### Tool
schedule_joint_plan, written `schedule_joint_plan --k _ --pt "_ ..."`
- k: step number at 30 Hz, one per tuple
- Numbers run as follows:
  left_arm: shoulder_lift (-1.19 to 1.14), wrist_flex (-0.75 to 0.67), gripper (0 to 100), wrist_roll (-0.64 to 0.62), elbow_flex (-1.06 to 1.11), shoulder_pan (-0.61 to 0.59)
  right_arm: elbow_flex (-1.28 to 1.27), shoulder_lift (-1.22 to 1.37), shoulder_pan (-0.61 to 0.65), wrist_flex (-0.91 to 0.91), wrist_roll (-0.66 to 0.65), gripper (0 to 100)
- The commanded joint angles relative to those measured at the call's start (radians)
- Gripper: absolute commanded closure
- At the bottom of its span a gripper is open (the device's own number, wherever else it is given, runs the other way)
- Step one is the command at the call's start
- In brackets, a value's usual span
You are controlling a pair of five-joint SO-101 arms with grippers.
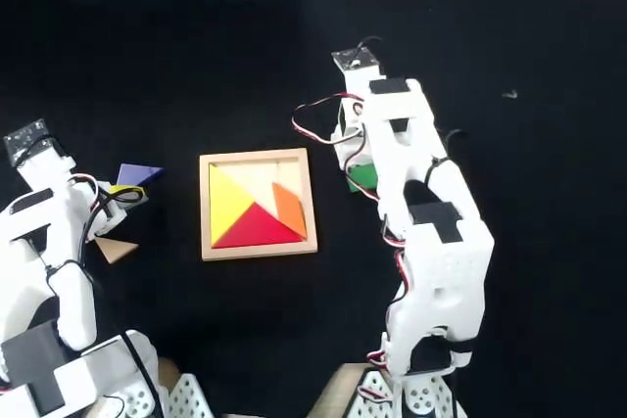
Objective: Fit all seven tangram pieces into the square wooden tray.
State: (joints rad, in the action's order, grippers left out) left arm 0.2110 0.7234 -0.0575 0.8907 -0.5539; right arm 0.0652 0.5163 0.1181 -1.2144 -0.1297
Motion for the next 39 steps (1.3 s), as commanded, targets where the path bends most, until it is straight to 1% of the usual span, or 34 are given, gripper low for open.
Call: schedule_joint_plan --k 1,4,6,11,14,17,20,24,30,35,39 --pt "0.035 -0.011 61 -0.006 -0.004 0.016 0.070 -0.077 0.002 -0.058 0.005 92.7" --pt "0.035 -0.011 61 -0.006 -0.004 0.018 0.074 -0.151 0.034 -0.101 0.005 92.7" --pt "0.035 -0.025 61 -0.006 -0.001 0.018 0.070 -0.197 0.078 -0.132 0.003 92.7" --pt "0.035 -0.032 61 -0.006 0.004 0.018 0.035 -0.272 0.256 -0.155 -0.038 92.7" --pt "0.035 -0.032 61 -0.006 0.004 0.016 0.030 -0.263 0.358 -0.141 -0.038 92.7" --pt "0.035 -0.032 61 -0.006 0.004 0.016 0.025 -0.226 0.425 -0.101 -0.064 92.7" --pt "0.035 -0.032 61 -0.006 0.004 0.015 0.035 -0.177 0.448 -0.061 -0.117 92.7" --pt "0.035 -0.032 61 -0.006 0.004 0.015 0.035 -0.147 0.446 -0.002 -0.115 92.7" --pt "0.035 -0.032 61 -0.006 0.004 0.015 0.042 -0.151 0.442 0.003 -0.115 92.7" --pt "0.035 -0.032 61 -0.006 0.004 0.016 0.113 -0.134 0.473 0.032 -0.114 92.7" --pt "0.035 -0.032 61 -0.006 0.004 0.013 0.166 -0.068 0.479 0.058 -0.021 92.7"
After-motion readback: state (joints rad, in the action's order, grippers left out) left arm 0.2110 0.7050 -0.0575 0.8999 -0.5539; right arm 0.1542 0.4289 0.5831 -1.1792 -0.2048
